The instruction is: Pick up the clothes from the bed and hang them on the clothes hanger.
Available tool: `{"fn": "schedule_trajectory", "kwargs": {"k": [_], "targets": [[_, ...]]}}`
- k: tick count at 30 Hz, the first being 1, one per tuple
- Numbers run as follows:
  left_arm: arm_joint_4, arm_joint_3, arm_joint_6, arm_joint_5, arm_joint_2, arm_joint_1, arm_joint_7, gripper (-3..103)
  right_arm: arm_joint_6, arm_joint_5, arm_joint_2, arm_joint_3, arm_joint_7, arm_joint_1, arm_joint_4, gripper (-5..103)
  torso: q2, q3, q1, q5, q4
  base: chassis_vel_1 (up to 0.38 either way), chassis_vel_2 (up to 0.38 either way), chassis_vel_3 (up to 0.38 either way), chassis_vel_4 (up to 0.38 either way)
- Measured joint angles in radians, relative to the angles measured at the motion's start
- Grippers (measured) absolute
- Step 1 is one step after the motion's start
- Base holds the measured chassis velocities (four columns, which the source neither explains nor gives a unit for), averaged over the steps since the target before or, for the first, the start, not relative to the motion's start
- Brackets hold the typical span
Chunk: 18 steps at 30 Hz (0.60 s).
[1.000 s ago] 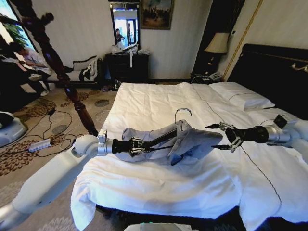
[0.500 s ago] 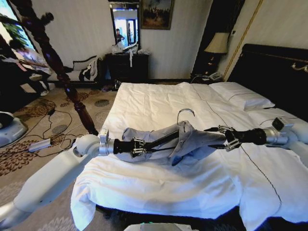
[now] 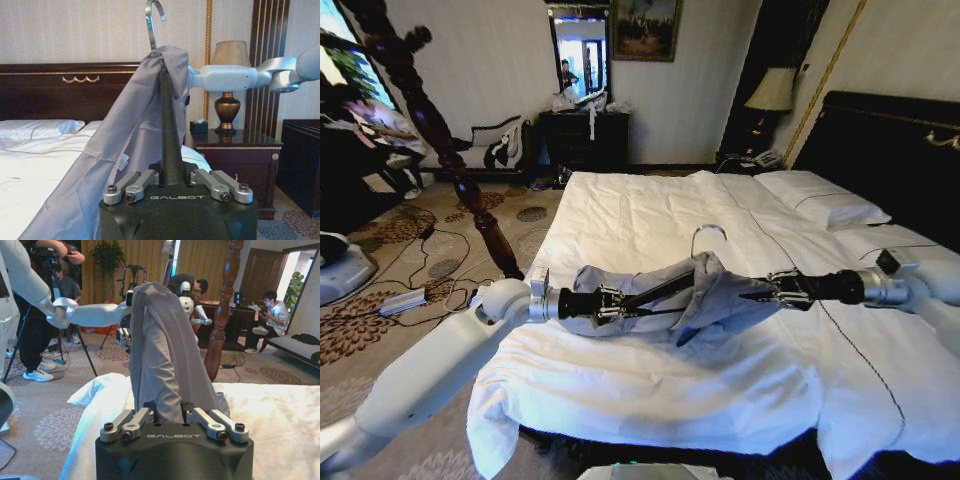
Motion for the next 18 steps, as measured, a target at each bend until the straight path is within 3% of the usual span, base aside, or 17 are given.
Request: {"fn": "schedule_trajectory", "kwargs": {"k": [18], "targets": [[0.032, 0.005, -0.031, 0.008, -0.015, -0.015, -0.032, 20, 0.012, -0.004, 0.010, -0.006, 0.034, -0.004, -0.001, 20, 0.000, 0.000, 0.000, 0.0000, 0.0000, 0.000, 0.000, 0.000, 0.000]]}}
